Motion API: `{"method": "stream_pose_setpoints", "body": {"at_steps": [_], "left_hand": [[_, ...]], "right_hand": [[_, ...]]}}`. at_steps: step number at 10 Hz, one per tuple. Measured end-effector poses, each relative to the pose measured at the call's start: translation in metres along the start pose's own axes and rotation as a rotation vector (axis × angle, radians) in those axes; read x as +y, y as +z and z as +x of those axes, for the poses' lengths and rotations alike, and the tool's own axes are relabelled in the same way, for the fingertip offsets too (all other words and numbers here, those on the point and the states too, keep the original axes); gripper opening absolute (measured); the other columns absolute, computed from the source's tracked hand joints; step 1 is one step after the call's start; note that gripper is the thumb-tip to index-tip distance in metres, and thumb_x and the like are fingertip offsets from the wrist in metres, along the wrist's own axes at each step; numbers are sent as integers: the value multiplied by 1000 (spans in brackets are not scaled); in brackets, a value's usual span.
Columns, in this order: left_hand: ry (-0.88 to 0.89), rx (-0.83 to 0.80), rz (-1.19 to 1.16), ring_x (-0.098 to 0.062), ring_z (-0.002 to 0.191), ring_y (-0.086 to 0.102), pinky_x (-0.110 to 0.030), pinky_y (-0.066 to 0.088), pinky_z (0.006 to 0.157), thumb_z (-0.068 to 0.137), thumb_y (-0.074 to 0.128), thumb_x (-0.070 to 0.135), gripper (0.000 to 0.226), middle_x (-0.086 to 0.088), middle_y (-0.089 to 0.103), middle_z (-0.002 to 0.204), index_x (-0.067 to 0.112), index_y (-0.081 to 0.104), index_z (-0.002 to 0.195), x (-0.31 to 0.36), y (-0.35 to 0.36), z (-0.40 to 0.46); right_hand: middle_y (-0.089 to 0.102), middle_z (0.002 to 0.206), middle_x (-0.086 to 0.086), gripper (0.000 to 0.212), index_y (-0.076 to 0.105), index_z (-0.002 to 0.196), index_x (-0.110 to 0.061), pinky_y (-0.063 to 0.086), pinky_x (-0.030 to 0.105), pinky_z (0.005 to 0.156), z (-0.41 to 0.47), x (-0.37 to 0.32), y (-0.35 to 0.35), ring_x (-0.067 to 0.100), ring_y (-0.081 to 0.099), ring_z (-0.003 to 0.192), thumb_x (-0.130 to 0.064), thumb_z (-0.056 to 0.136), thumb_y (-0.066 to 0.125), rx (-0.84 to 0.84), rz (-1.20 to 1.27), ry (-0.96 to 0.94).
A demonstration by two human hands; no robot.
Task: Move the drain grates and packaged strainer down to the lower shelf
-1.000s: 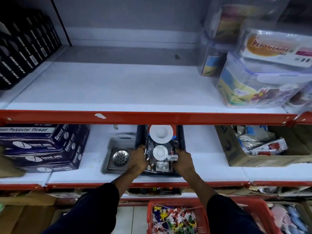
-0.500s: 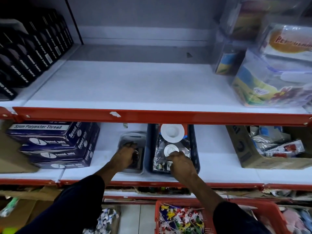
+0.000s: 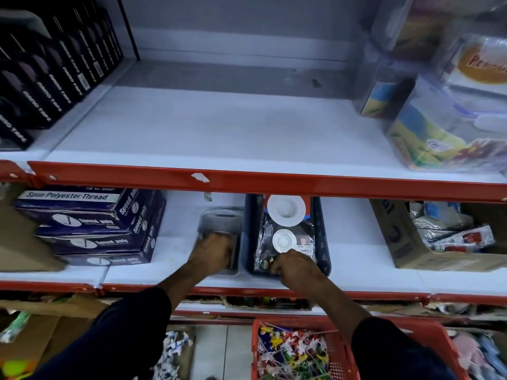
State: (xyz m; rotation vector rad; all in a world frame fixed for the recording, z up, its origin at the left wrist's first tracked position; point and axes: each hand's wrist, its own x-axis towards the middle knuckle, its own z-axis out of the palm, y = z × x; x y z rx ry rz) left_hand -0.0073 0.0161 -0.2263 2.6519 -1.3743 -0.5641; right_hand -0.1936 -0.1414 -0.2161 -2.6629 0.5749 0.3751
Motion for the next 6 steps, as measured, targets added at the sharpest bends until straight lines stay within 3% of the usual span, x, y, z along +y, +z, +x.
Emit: {"method": "stream_pose_setpoints", "body": {"at_steps": [1,2,3,4,5,6], "left_hand": [[-9,-85,0,-34,106,65,-46,58,89,84,52,13,22,-16,69,112,8,70,97,4,9,-24],[-31,-102,-15,-33,98,69,-44,60,84,85,49,12,26,-16,72,103,9,74,91,10,11,-36],[-9,-117,-28,-29,102,68,-39,59,87,85,51,13,24,-14,72,106,10,73,94,16,10,-45],[9,-161,-38,-28,105,66,-36,57,86,82,51,10,23,-15,72,104,8,73,88,18,9,-54],[33,-157,-26,-30,101,67,-38,57,84,81,49,9,23,-16,70,101,7,71,87,23,2,-62],[59,-34,61,-29,92,69,-38,59,77,81,48,10,27,-12,72,99,12,72,95,35,-17,-69]], "right_hand": [[73,118,-2,34,76,109,-20,44,25,94,-1,-3,-3,18,59,118,-5,85,57,-14,6,-11],[72,117,0,29,75,107,-15,40,25,96,-3,-8,-8,17,53,121,-7,88,55,-60,-31,-10],[72,112,11,23,75,101,-6,48,32,97,-8,-15,-12,23,56,117,-7,88,56,-87,-66,2],[72,108,18,22,75,97,-2,51,32,92,-16,-22,-13,27,59,114,-6,86,57,-143,-90,20],[71,109,17,22,75,98,-4,53,35,92,-24,-26,-16,26,59,114,-6,87,57,-155,-107,20],[72,111,8,27,77,104,-19,52,33,90,-33,-28,-27,24,63,110,-11,86,58,-6,-126,-6]]}}
